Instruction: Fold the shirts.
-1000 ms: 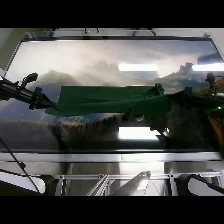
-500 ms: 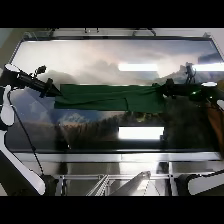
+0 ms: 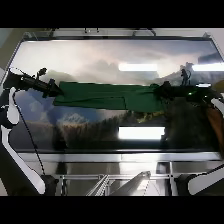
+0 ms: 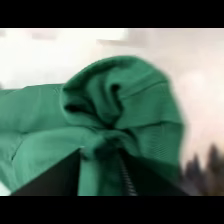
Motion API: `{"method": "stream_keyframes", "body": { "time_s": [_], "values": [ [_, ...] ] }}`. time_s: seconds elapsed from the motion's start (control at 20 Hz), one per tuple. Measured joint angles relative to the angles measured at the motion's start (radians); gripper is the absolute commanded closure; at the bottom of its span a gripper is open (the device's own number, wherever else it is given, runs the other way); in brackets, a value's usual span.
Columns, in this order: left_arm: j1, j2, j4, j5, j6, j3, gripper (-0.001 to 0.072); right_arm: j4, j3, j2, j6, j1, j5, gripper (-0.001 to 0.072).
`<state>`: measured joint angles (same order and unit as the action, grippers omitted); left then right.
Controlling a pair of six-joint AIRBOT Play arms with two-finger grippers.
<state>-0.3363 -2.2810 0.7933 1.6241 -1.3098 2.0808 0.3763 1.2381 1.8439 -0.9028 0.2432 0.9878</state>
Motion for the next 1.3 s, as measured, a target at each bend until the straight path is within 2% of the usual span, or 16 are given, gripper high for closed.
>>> {"method": "stream_keyframes", "body": {
  "time_s": [0.05, 0.1, 0.15, 0.35, 0.4, 0.45, 0.5, 0.55, 0.7, 0.75, 0.8, 0.85, 0.9, 0.95, 1.3],
  "values": [
    [-0.011, 0.014, -0.047, -0.010, 0.000, 0.004, 0.0046, 0.014, 0.016, -0.001, -0.001, 0.012, 0.033, 0.0217],
    [-0.023, 0.034, -0.082, -0.009, 0.000, -0.005, -0.0008, 0.036, 0.033, -0.002, -0.009, 0.025, 0.059, 0.0058],
    [-0.038, 0.060, -0.124, -0.010, 0.000, -0.024, -0.0009, 0.072, 0.051, -0.004, -0.026, 0.041, 0.083, 0.0025],
    [-0.096, 0.146, -0.214, -0.028, 0.000, -0.106, 0.0009, 0.191, 0.089, 0.003, -0.104, 0.090, 0.123, 0.0026],
    [-0.102, 0.159, -0.241, -0.027, 0.000, -0.121, 0.0052, 0.202, 0.092, 0.013, -0.121, 0.092, 0.140, 0.0026],
    [-0.102, 0.166, -0.267, -0.026, 0.000, -0.130, 0.0278, 0.202, 0.096, 0.022, -0.127, 0.089, 0.149, 0.0052],
    [-0.097, 0.172, -0.286, -0.022, 0.000, -0.137, 0.0539, 0.199, 0.098, 0.034, -0.137, 0.080, 0.162, 0.0062],
    [-0.085, 0.178, -0.306, -0.020, 0.001, -0.142, 0.0704, 0.199, 0.100, 0.045, -0.142, 0.066, 0.179, 0.0062],
    [-0.006, 0.183, -0.335, -0.018, 0.035, -0.150, 0.0704, 0.174, 0.102, 0.068, -0.141, 0.010, 0.207, 0.0075],
    [0.029, 0.185, -0.334, -0.027, 0.046, -0.151, 0.0703, 0.169, 0.103, 0.071, -0.137, -0.009, 0.209, 0.0162],
    [0.072, 0.185, -0.325, -0.043, 0.054, -0.153, 0.0703, 0.171, 0.103, 0.075, -0.134, -0.028, 0.208, 0.0344],
    [0.114, 0.186, -0.301, -0.060, 0.061, -0.153, 0.0703, 0.173, 0.102, 0.079, -0.133, -0.043, 0.209, 0.0479],
    [0.164, 0.186, -0.264, -0.088, 0.065, -0.154, 0.0703, 0.182, 0.102, 0.080, -0.133, -0.056, 0.206, 0.0652],
    [0.214, 0.185, -0.220, -0.113, 0.069, -0.154, 0.0703, 0.178, 0.102, 0.081, -0.130, -0.066, 0.205, 0.0686],
    [0.550, 0.125, 0.111, -0.239, 0.038, -0.142, 0.0685, 0.095, 0.105, 0.061, -0.126, -0.074, 0.241, 0.0688]
  ]
}}
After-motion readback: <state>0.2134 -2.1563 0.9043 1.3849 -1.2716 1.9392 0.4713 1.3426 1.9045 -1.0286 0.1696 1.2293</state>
